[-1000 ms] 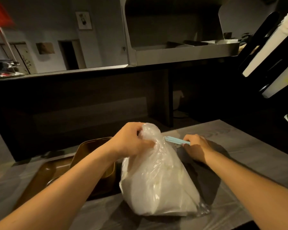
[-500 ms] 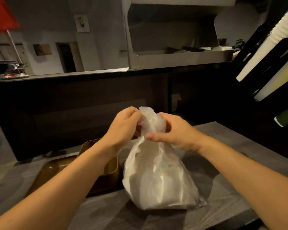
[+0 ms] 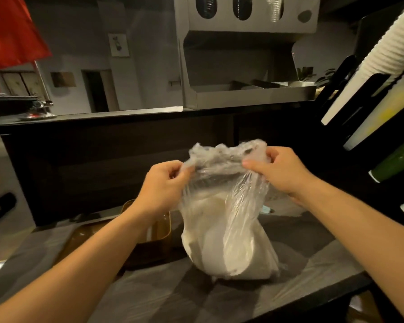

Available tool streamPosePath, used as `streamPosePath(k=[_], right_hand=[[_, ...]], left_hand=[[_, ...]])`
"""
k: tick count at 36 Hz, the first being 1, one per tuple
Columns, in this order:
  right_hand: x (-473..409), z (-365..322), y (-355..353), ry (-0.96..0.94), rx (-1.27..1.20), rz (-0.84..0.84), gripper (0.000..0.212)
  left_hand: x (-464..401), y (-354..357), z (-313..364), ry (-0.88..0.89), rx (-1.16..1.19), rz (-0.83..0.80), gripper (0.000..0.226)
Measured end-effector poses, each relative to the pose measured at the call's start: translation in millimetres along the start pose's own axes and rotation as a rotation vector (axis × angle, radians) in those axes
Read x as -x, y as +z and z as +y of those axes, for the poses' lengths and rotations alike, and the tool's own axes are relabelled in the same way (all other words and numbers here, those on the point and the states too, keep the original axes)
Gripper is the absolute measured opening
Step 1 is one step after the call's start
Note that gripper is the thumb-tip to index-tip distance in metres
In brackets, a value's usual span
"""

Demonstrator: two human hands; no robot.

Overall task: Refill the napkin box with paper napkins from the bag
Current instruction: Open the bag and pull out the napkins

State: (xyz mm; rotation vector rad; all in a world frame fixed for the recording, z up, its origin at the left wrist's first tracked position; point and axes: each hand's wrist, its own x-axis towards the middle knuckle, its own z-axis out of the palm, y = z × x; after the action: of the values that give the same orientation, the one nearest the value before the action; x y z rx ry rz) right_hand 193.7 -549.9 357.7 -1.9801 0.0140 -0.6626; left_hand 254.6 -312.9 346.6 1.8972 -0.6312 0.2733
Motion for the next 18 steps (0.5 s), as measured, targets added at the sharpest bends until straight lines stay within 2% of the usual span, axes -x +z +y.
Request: streamPosePath(k=[3, 6, 9, 10, 13, 14, 15, 16, 17, 18], right_hand=[[-7.2, 7.4, -8.2, 0.038, -0.028, 0.103, 0.014], [-9.6, 11.4, -12.8, 0.001, 0.061, 0.232, 0.02], [-6.8, 8.4, -11.5, -0.075, 0.093, 0.294, 0.012], [-5.1, 5.3, -8.1, -0.09, 0.051, 0.278, 0.008], [-1.2, -5.1, 5.4, -0.102, -0.024, 0.08, 0.018], [1.2, -9.7, 9.7, -0.097, -0.044, -0.042, 0.02], [4.6, -13.2, 13.4, -0.065, -0.088, -0.189, 0.02], [7.8, -15.0, 15.8, -0.023, -0.147, -0.327, 0.02], [9.8, -15.5, 16.2, 0.013, -0.198, -0.419, 0.022], [10.7, -14.9, 15.0, 0.05, -0.242, -0.441, 0.023]], left_hand=[[-0.6, -3.2, -1.5, -0.015, 0.029, 0.165, 0.028], [0.1, -2.9, 0.8, -0.005, 0.034, 0.237, 0.028], [-0.2, -1.5, 11.7, -0.023, 0.09, 0.134, 0.018], [-0.8, 1.0, 14.6, -0.051, 0.126, 0.048, 0.029], [-3.4, 15.8, 21.6, -0.046, 0.037, -0.283, 0.088], [-4.0, 23.8, 23.5, 0.0, 0.029, -0.392, 0.105], [-6.1, 32.9, 22.3, 0.062, 0.036, -0.489, 0.112], [-7.8, 40.8, 20.8, 0.131, 0.005, -0.556, 0.103], [-8.4, 45.9, 21.1, 0.176, -0.083, -0.573, 0.082], [-10.0, 48.1, 20.8, 0.195, -0.191, -0.549, 0.06]])
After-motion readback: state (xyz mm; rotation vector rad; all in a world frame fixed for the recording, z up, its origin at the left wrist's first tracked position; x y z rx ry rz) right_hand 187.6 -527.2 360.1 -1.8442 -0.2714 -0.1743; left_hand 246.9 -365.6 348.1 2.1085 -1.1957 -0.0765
